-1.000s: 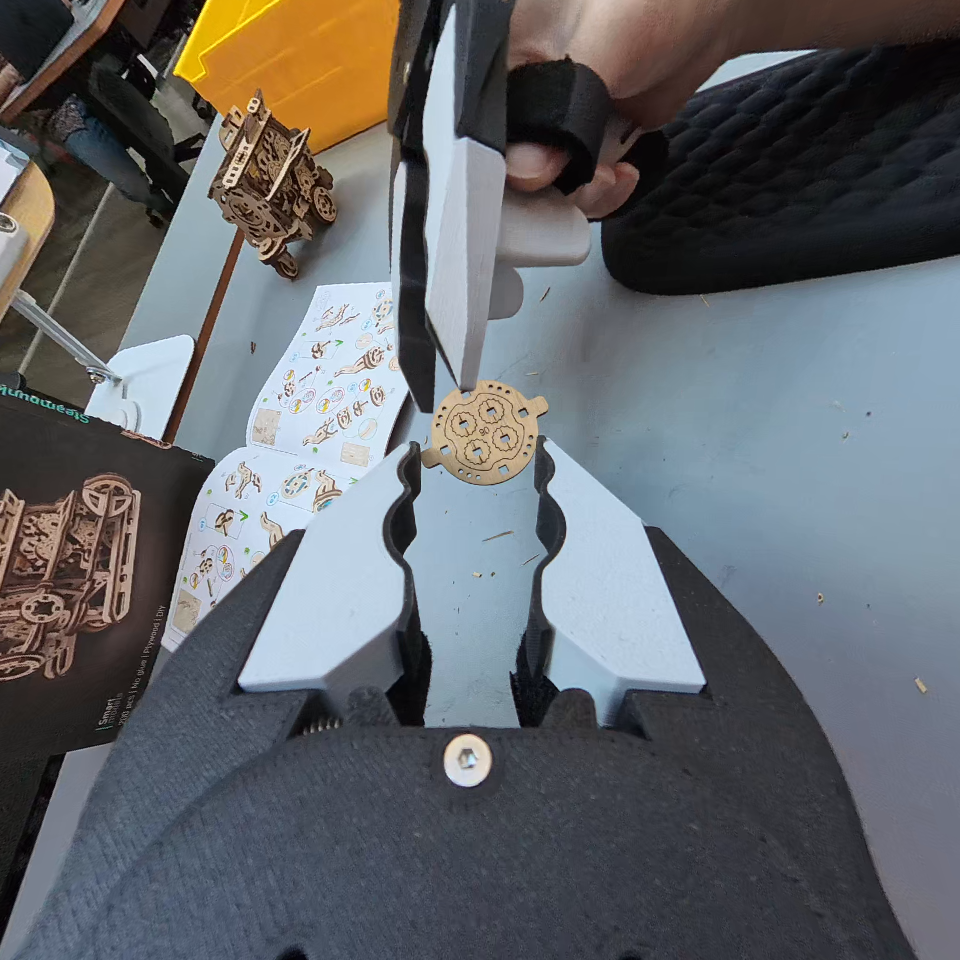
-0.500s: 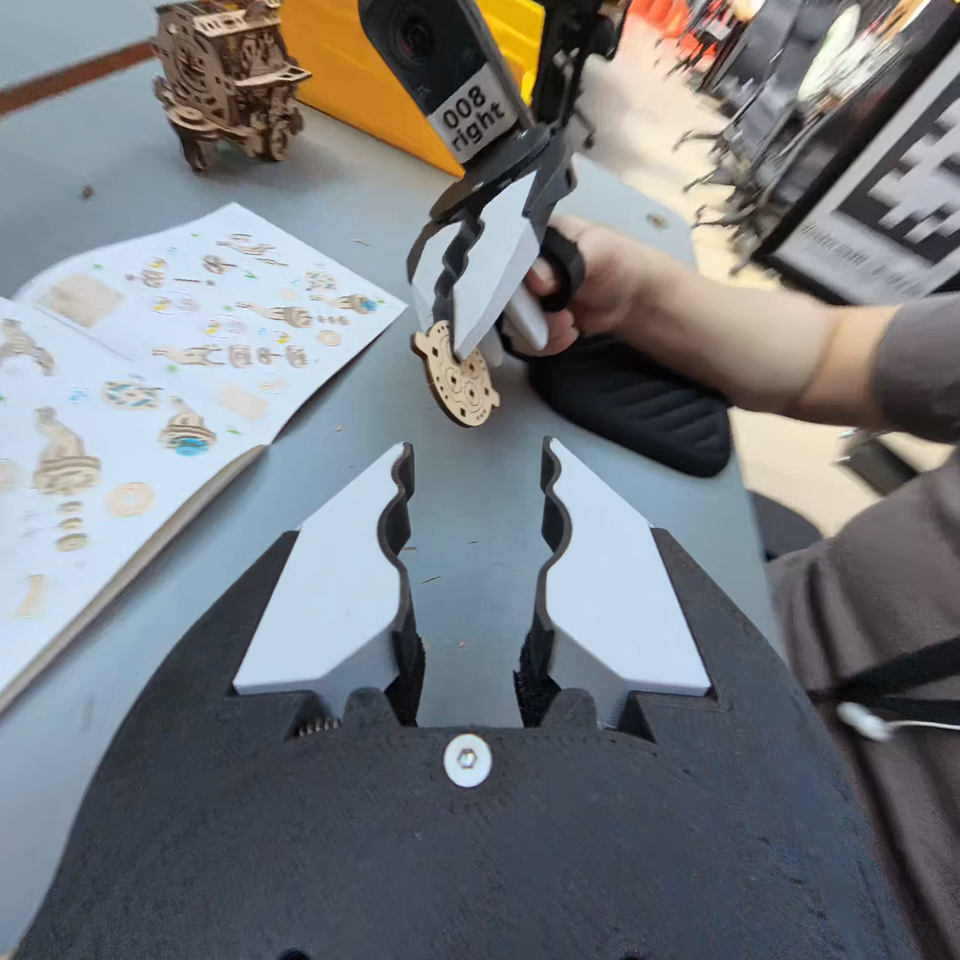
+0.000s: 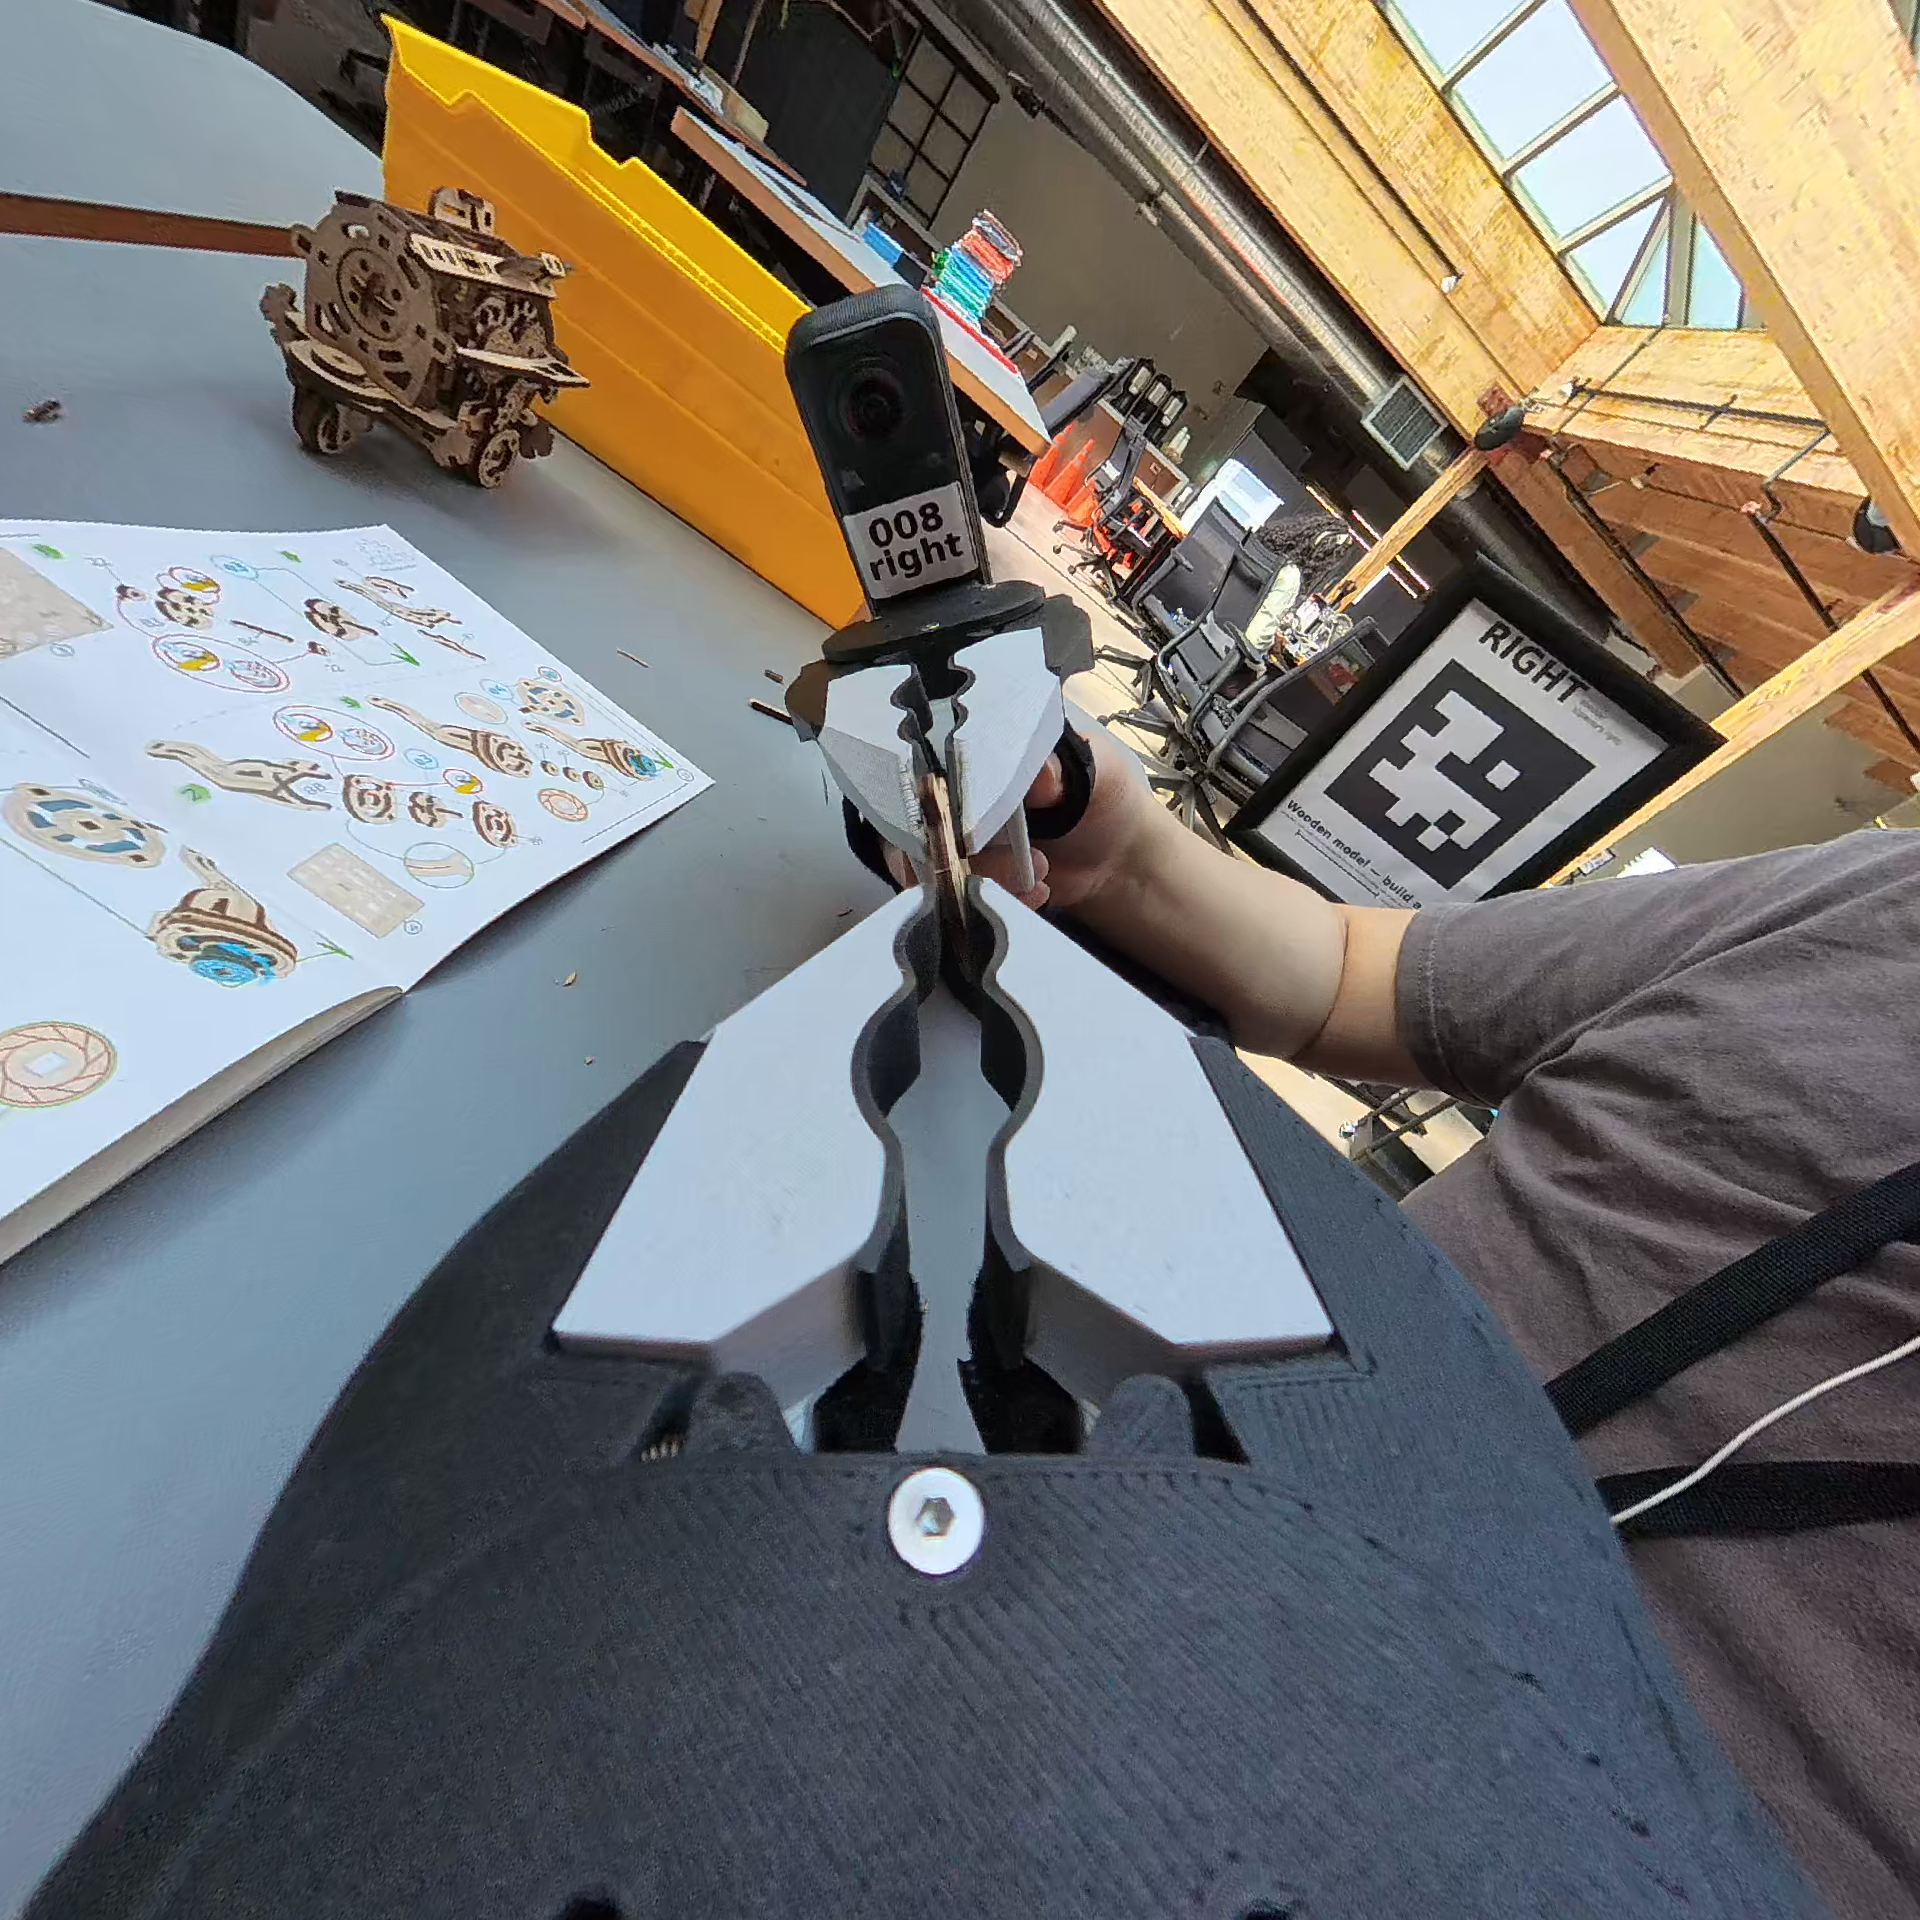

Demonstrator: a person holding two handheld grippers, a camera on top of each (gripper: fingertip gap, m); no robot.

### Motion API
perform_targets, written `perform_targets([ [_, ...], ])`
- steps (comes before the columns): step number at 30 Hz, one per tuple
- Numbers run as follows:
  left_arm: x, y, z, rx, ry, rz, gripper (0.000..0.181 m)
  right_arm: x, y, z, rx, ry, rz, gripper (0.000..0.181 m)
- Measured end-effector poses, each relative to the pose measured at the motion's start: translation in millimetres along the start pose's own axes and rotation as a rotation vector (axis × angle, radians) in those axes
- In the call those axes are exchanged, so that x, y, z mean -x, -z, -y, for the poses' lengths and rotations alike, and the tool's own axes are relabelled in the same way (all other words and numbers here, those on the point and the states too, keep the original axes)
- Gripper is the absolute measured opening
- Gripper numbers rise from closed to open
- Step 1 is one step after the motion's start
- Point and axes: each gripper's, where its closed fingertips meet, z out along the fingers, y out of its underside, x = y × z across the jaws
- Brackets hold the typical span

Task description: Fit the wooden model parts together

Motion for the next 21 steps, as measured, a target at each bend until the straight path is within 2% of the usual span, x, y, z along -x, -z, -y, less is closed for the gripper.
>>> perform_targets([
  [18,1.7,-0.4,-5.9,0.042,0.012,0.002,0.000,-0.9,0.3,0.7,-0.002,0.070,-0.036,0.001],
  [21,0.0,-2.6,-11.5,0.084,0.012,0.003,0.000,-8.7,-2.3,-6.9,0.060,0.148,-0.118,0.015],
])
